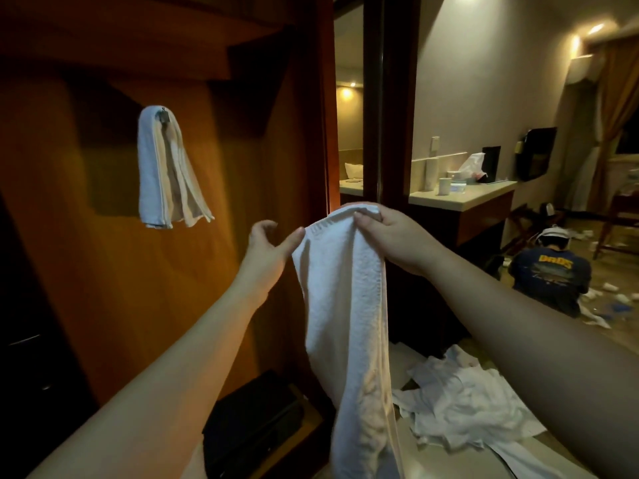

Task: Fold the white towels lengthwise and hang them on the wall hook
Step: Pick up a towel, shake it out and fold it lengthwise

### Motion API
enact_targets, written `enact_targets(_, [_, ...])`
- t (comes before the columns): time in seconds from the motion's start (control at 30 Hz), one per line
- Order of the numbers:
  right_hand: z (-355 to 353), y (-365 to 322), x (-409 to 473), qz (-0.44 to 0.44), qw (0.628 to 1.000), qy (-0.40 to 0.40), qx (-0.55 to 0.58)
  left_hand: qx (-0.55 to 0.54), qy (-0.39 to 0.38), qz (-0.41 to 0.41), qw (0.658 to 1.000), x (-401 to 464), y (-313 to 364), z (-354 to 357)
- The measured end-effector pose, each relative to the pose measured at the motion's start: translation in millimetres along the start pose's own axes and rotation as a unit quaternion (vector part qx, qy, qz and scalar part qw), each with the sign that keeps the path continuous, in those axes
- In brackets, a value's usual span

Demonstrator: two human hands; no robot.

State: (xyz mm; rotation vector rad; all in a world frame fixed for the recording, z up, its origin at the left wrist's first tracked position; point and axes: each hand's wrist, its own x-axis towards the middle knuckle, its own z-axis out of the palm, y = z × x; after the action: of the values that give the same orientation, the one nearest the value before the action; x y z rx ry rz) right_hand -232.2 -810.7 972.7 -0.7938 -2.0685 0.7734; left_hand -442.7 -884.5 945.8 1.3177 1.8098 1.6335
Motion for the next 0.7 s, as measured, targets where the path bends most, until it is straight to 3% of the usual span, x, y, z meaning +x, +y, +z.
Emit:
enact_targets(0.1, [-6.4, 2.6, 7.6, 0.026, 0.995, 0.010, 0.095, -0.179, -0.140, -0.091, 0.970, 3.6, -18.7, -0.9])
enact_targets(0.23, [-10.8, 4.2, 14.0, 0.038, 0.992, 0.023, 0.122, -0.236, -0.250, -0.068, 0.937, -1.6, -34.6, 5.2])
enact_targets(0.33, [-21.2, 3.0, 12.1, 0.041, 0.989, 0.047, 0.137, -0.251, -0.237, -0.054, 0.937, -1.7, -27.5, 1.8])
enact_targets(0.43, [-30.3, 3.4, 8.3, 0.052, 0.993, 0.065, 0.084, -0.259, -0.170, -0.049, 0.950, 10.7, -14.4, -12.9])
enact_targets(0.53, [-33.9, -0.7, 4.0, 0.045, 0.996, 0.076, 0.014, -0.188, -0.114, 0.003, 0.975, 22.3, 2.7, -26.5])
enact_targets(0.7, [-38.2, -10.1, 2.8, 0.039, 0.992, 0.115, -0.013, -0.173, -0.100, 0.020, 0.980, 23.2, 30.0, -39.8])
